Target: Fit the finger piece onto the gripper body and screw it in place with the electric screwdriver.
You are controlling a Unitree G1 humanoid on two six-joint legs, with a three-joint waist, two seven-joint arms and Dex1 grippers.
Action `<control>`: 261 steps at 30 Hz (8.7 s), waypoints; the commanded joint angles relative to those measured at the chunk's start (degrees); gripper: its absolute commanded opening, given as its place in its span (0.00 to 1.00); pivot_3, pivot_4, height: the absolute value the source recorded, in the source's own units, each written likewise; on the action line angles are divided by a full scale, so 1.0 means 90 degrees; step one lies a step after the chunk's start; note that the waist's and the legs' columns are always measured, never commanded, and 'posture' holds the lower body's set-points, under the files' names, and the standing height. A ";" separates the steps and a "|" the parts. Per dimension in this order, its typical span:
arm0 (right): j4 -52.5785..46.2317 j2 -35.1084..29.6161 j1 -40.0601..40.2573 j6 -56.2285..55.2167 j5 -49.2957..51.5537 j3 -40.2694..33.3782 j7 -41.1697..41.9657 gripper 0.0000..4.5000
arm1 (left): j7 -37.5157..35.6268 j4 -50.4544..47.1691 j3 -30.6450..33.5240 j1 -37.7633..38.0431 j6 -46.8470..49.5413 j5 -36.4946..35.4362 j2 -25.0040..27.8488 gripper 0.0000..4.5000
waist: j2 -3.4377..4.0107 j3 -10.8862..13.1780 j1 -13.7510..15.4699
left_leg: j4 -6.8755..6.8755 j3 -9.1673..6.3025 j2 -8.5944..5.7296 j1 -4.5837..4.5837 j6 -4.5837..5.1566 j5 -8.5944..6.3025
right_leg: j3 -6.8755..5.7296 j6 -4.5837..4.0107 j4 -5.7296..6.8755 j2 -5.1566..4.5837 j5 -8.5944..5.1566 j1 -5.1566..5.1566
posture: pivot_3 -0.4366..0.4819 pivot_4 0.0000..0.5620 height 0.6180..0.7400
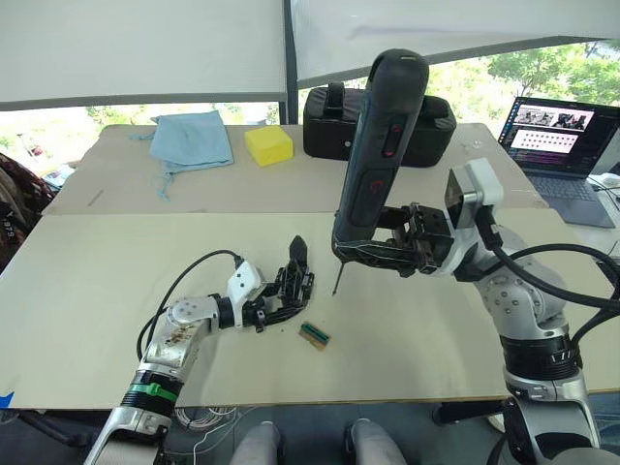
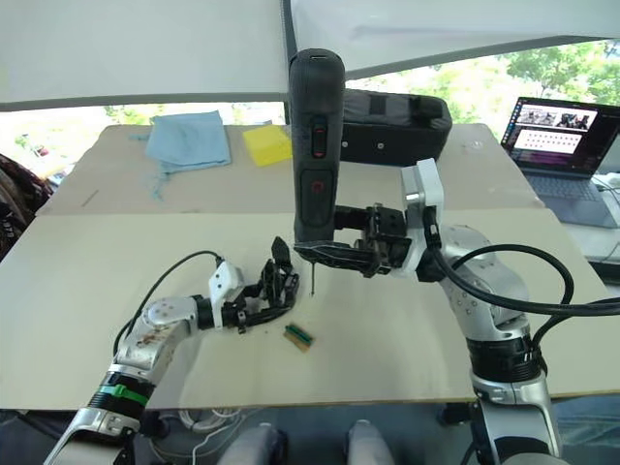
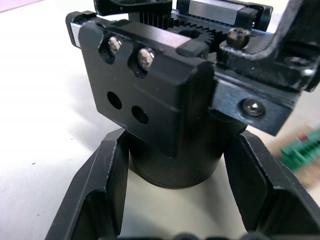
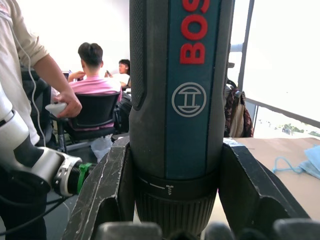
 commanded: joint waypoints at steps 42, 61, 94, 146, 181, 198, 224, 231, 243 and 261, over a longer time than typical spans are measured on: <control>-0.0264 -0.0139 0.0106 -0.0022 0.0151 -0.0302 0.0212 0.42 | 0.1187 -0.1178 -0.0011 0.0925 0.0044 0.0192 -0.0357 0.99 | 0.0000 0.0000 -0.0001 | 0.0001 -0.0003 0.0001 -0.0003 0.0000 0.0000 | -0.0001 0.0003 -0.0001 -0.0002 0.0002 -0.0002 | 0.48 0.27 1.00; -0.0326 -0.0183 0.0094 0.0019 0.0192 -0.0329 0.0129 0.42 | 0.1181 -0.0728 0.0091 0.1135 -0.0246 0.0191 -0.0194 0.52 | 0.0002 -0.0001 -0.0025 | 0.0001 0.0000 0.0006 0.0009 0.0000 0.0000 | 0.0000 0.0000 0.0003 0.0001 0.0004 0.0005 | 0.48 0.27 1.00; 0.0505 0.1639 -0.2231 0.0702 0.0300 0.0327 -0.0843 0.42 | 0.0803 -0.0751 -0.0083 0.0724 -0.0063 0.0099 -0.0189 0.51 | 0.0007 -0.0004 -0.0010 | 0.0001 -0.0002 0.0016 0.0008 0.0000 0.0000 | 0.0001 -0.0012 0.0006 0.0013 0.0012 -0.0001 | 0.48 0.27 1.00; 0.1106 0.2090 -0.1404 -0.0377 -0.1526 0.1061 -0.0193 0.42 | 0.0569 -0.0984 -0.0133 0.0978 0.0063 -0.0030 -0.0021 0.51 | 0.0007 -0.0004 -0.0036 | 0.0001 -0.0001 0.0015 0.0005 0.0000 0.0000 | 0.0001 -0.0012 0.0002 0.0015 0.0012 -0.0007 | 0.48 0.27 1.00; 0.1340 0.2107 -0.1274 -0.0616 -0.1860 0.1189 -0.0041 0.42 | 0.0603 -0.0984 -0.0176 0.1003 0.0203 -0.0034 -0.0030 0.51 | 0.0007 -0.0004 -0.0035 | 0.0001 -0.0002 0.0015 0.0006 0.0000 0.0000 | 0.0001 -0.0012 0.0002 0.0015 0.0011 -0.0007 | 0.48 0.27 1.00; 0.1254 0.2177 -0.1161 -0.0609 -0.1862 0.1210 -0.0081 0.42 | 0.0600 -0.1003 -0.0180 0.1013 0.0231 -0.0038 -0.0024 0.51 | 0.0007 -0.0004 -0.0035 | 0.0001 -0.0002 0.0015 0.0007 0.0000 0.0000 | 0.0001 -0.0012 0.0002 0.0015 0.0011 -0.0006 | 0.48 0.27 1.00; 0.1283 0.2155 -0.1191 -0.0639 -0.1801 0.1139 -0.0002 0.42 | 0.0584 -0.0963 -0.0206 0.0987 0.0237 -0.0032 -0.0022 0.51 | 0.0007 -0.0004 -0.0034 | 0.0001 -0.0002 0.0015 0.0007 0.0000 0.0000 | 0.0001 -0.0012 0.0002 0.0015 0.0012 -0.0006 | 0.48 0.27 1.00; 0.1293 0.2148 -0.1205 -0.0629 -0.1777 0.1121 0.0026 0.42 | 0.0575 -0.0948 -0.0214 0.0988 0.0224 -0.0032 -0.0022 0.51 | 0.0007 -0.0004 -0.0034 | 0.0001 -0.0002 0.0015 0.0006 0.0000 0.0000 | 0.0001 -0.0012 0.0002 0.0015 0.0011 -0.0007 | 0.48 0.27 1.00; 0.1296 0.2119 -0.1193 -0.0637 -0.1838 0.1148 0.0003 0.42 | 0.0590 -0.0995 -0.0225 0.1022 0.0250 -0.0047 -0.0031 0.51 | 0.0007 -0.0004 -0.0034 | 0.0001 -0.0002 0.0015 0.0006 0.0000 0.0000 | 0.0001 -0.0012 0.0002 0.0015 0.0011 -0.0007 | 0.48 0.27 1.00; 0.1244 0.2156 -0.1521 -0.0529 -0.1695 0.1046 0.0034 0.42 | 0.0580 -0.1011 -0.0246 0.1037 0.0271 -0.0064 -0.0037 0.51 | 0.0007 -0.0004 -0.0034 | 0.0001 -0.0002 0.0015 0.0006 0.0000 0.0000 | 0.0001 -0.0012 0.0002 0.0015 0.0011 -0.0007 | 0.48 0.27 1.00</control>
